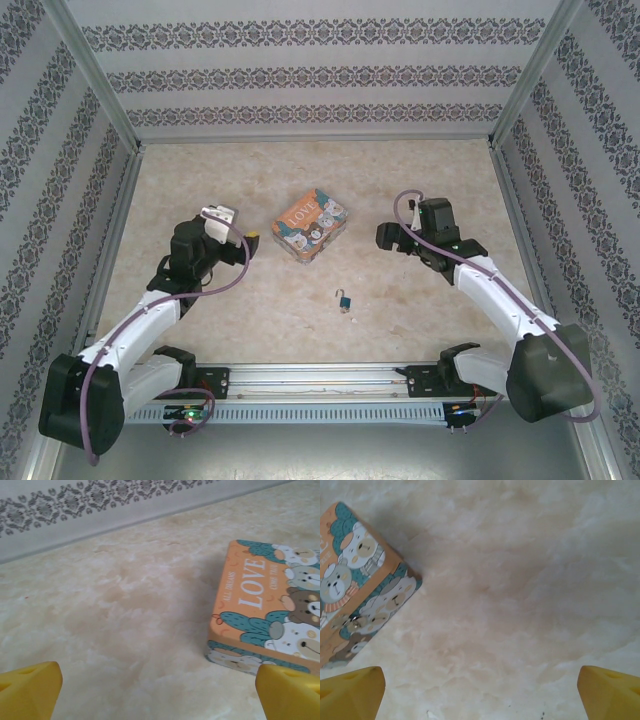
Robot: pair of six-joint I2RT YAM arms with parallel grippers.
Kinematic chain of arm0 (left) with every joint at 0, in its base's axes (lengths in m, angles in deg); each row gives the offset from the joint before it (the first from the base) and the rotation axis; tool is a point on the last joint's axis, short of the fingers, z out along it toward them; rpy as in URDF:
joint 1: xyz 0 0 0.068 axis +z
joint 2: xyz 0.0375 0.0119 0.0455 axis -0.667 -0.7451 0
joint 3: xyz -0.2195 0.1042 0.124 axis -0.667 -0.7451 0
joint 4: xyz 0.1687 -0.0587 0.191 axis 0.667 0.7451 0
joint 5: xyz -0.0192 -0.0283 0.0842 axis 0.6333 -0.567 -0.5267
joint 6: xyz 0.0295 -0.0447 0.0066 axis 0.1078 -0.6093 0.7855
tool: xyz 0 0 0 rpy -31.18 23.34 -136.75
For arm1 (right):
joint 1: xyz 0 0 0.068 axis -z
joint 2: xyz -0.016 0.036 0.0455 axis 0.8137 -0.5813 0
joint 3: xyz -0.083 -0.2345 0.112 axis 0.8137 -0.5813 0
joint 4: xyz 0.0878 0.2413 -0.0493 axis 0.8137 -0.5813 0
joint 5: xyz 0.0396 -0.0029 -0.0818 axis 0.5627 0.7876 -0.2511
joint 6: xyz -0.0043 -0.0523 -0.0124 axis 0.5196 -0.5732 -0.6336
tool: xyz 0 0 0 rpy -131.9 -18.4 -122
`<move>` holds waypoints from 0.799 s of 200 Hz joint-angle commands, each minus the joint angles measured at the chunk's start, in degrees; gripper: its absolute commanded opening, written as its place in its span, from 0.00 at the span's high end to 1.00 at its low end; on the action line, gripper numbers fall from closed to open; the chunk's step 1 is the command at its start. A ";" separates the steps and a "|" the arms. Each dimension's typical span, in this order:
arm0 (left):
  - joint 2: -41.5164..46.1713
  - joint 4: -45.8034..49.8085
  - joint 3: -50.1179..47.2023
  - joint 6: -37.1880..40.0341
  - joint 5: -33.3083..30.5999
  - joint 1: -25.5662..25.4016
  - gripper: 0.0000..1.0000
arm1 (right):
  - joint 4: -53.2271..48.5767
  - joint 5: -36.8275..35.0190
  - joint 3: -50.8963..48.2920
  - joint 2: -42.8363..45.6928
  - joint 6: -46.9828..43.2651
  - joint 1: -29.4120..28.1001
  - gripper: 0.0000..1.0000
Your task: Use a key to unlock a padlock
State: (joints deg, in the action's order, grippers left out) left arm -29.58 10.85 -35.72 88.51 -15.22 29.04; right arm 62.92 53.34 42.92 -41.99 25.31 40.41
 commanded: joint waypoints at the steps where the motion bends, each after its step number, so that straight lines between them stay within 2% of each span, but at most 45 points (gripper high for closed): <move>1: 1.08 3.88 2.13 -0.34 -6.71 -0.56 0.01 | 1.94 -3.64 -0.37 1.38 -3.07 0.84 0.02; 47: 1.44 8.53 4.60 -5.55 -20.74 -0.35 0.01 | 6.56 -8.94 -3.04 4.60 -5.22 2.85 0.02; 91: 0.78 4.38 2.43 -11.51 -26.89 -0.07 0.01 | 15.17 -13.17 -7.76 7.79 -11.97 5.65 0.02; 135: -3.79 1.21 1.08 -9.45 -32.64 1.34 0.01 | 27.51 -14.70 -13.25 6.07 -18.57 8.34 0.02; 160: -5.41 0.18 0.81 -8.36 -32.66 3.04 0.01 | 34.67 -14.96 -16.25 3.23 -18.70 9.38 0.02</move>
State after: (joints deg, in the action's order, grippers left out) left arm -34.13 14.13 -34.10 79.46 -44.88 30.26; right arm 87.38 40.38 29.48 -36.57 9.18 48.94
